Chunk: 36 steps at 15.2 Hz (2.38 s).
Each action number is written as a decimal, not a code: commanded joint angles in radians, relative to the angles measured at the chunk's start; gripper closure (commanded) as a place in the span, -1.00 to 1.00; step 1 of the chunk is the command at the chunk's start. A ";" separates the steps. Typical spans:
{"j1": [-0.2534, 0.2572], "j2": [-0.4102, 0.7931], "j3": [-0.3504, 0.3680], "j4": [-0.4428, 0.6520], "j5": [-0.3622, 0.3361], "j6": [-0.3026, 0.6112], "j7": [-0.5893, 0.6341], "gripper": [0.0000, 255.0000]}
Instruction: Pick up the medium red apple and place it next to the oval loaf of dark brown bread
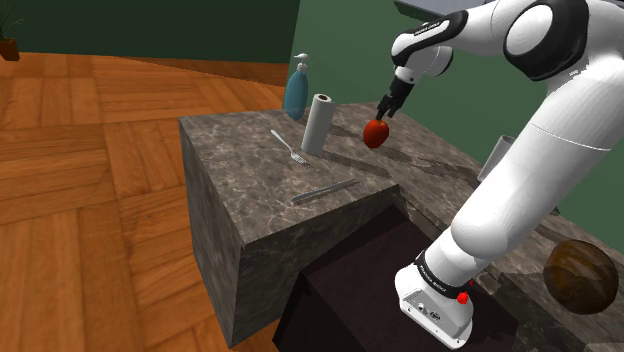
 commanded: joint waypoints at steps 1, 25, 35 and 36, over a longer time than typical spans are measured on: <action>0.000 0.002 0.000 -0.001 0.001 0.003 -0.001 -1.00; 0.005 -0.048 -0.003 0.082 -0.035 -0.121 0.030 1.00; 0.006 -0.074 -0.003 0.189 -0.054 -0.250 0.050 1.00; 0.006 -0.076 -0.003 0.201 -0.055 -0.263 0.051 1.00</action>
